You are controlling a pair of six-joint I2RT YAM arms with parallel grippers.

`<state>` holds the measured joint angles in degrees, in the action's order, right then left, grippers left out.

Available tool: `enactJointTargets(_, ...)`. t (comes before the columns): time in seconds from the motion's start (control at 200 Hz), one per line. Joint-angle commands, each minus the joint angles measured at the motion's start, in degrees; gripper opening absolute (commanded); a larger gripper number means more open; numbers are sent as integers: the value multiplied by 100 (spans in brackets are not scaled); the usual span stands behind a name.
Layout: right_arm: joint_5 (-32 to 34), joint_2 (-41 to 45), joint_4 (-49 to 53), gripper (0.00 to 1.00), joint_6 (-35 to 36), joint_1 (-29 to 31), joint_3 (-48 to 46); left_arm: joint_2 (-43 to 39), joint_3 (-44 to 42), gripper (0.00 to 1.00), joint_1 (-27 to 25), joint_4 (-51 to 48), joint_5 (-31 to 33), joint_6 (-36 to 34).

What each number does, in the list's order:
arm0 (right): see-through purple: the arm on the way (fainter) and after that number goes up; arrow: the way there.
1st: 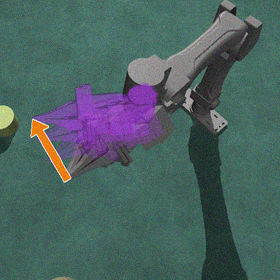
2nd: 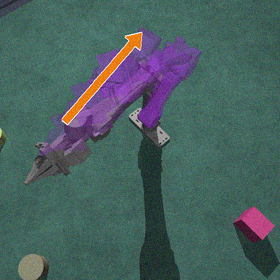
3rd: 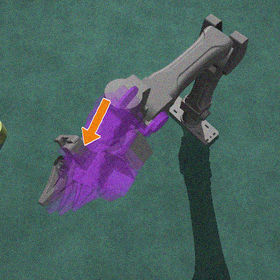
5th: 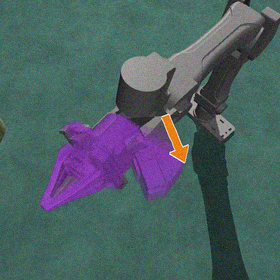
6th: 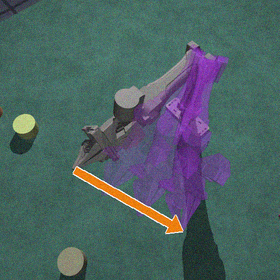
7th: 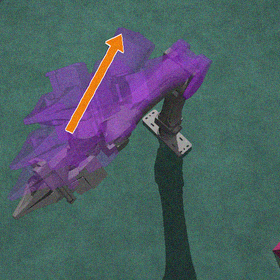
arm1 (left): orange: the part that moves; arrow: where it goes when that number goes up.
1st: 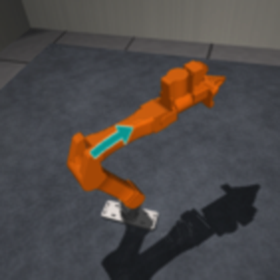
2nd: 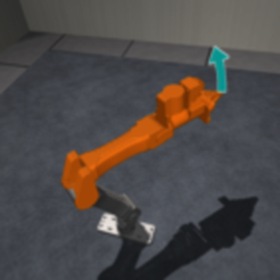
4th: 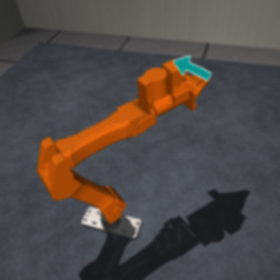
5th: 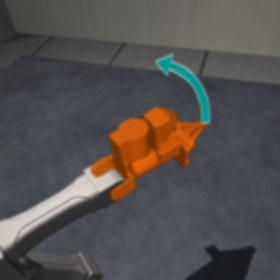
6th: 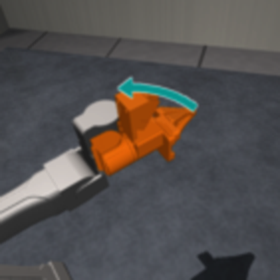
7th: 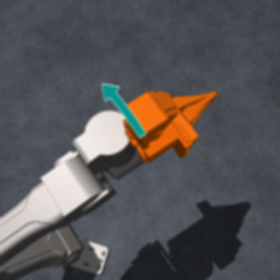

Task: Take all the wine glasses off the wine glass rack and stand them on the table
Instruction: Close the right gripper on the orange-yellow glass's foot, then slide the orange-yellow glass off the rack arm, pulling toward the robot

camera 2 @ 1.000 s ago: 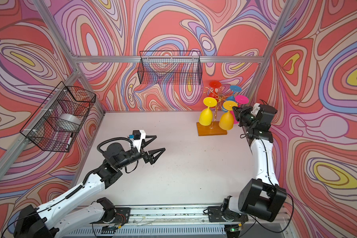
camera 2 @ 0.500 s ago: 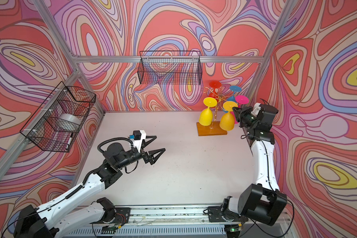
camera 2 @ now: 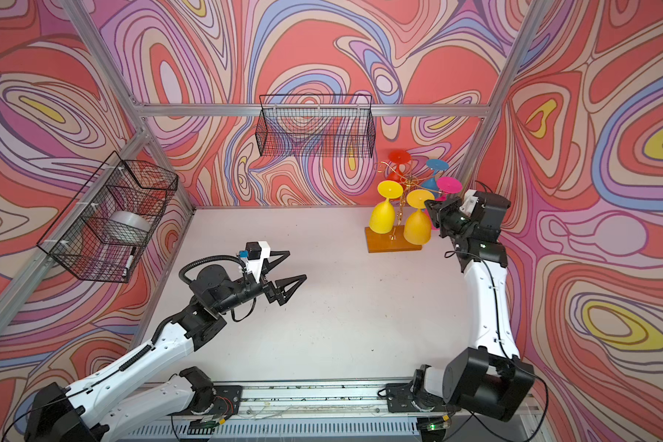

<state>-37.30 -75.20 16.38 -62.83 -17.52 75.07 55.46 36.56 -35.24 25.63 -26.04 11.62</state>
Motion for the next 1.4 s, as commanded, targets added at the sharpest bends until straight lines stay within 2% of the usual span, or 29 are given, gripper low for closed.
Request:
enactJointTargets(0.0,105,17,1,0,122,157,162,-106,150,99,12,29,20,-81)
enactJointTargets(0.536,371,-516,102,0,83,321,881,-123,159,99,13,-41,3,-171)
enactJointTargets(1.392,858,-700,49,0,-302,286,1038,-18,168,98,9,-84,-137,-238)
